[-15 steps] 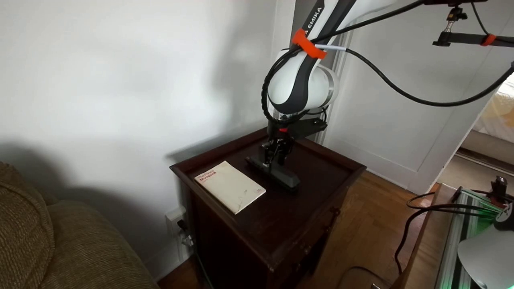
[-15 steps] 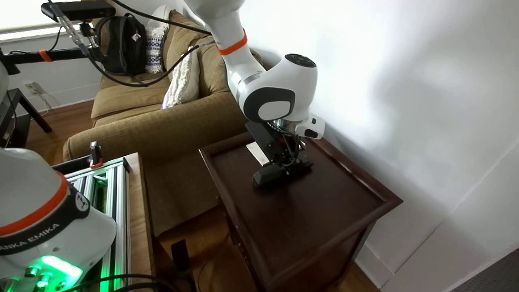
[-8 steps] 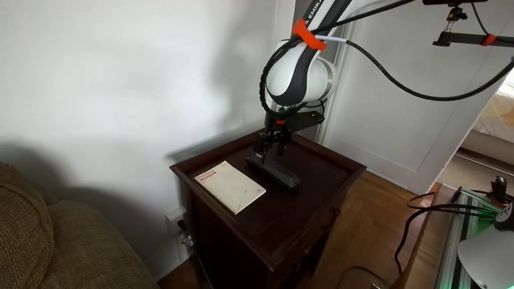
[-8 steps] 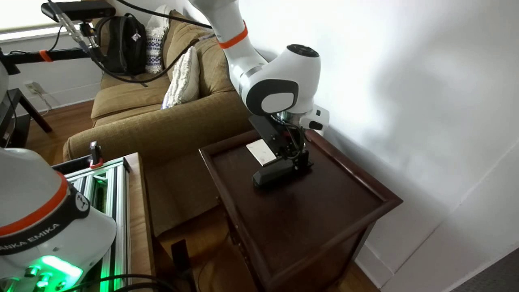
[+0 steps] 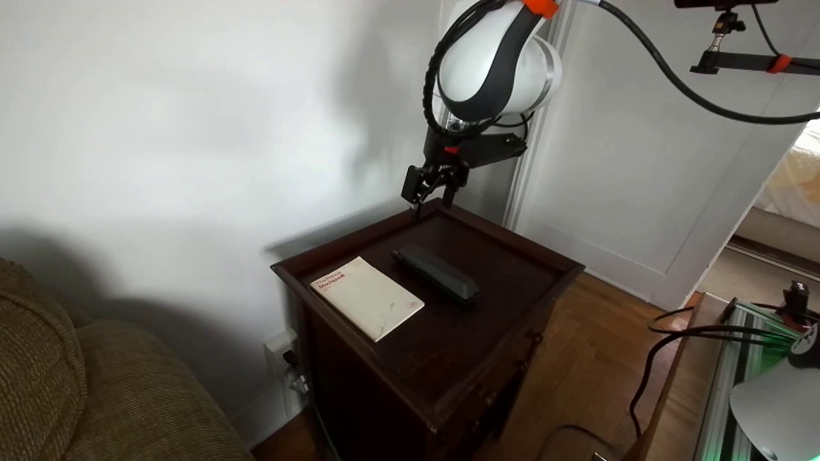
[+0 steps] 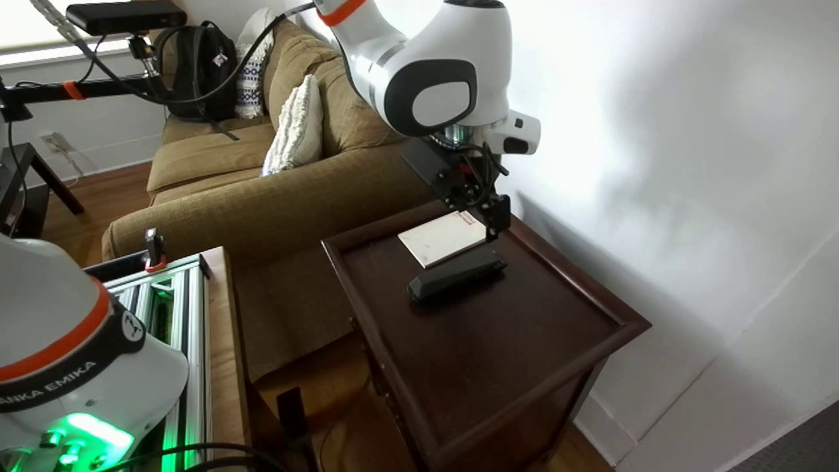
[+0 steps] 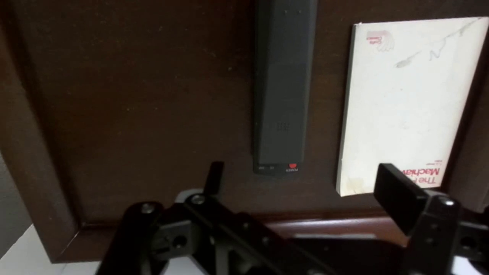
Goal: Pick up the remote from the white book and put it on the brown counter, pick up the far right remote and put it on the remote to the left
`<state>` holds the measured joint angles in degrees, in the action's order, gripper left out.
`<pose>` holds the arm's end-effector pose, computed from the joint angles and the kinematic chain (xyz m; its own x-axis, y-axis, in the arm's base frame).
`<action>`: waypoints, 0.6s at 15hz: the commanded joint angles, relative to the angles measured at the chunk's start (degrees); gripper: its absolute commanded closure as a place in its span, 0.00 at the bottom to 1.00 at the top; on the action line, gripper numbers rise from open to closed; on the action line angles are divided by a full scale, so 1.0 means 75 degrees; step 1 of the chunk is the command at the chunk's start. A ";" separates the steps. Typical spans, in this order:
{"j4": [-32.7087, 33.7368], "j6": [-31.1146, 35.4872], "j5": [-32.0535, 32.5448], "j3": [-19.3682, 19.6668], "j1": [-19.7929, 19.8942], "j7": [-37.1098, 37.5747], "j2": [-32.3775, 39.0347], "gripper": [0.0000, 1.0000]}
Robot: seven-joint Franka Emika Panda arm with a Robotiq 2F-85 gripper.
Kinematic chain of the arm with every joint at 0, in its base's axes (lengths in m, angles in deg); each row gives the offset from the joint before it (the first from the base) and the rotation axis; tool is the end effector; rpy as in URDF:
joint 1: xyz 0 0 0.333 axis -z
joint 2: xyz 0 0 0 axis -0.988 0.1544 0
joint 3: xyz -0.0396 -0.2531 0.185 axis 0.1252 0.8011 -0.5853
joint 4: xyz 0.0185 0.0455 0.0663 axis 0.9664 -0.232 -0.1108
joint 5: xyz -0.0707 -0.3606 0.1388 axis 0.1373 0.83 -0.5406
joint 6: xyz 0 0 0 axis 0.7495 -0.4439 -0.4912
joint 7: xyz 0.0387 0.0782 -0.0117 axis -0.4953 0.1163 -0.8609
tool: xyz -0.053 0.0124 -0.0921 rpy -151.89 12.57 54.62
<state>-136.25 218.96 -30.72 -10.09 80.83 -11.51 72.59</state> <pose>0.5337 0.0221 0.2131 0.9923 0.0213 0.1223 0.0252 -0.9992 -0.0308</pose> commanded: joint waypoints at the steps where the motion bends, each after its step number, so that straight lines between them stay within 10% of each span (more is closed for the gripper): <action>1: -0.0542 -0.0304 0.0430 0.0312 -0.0310 0.0611 -0.0904 0.00; 9: -0.0538 -0.0346 0.0332 0.0184 -0.0179 0.0581 -0.1154 0.00</action>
<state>-140.35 216.54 -28.18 -8.71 79.47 -7.07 63.99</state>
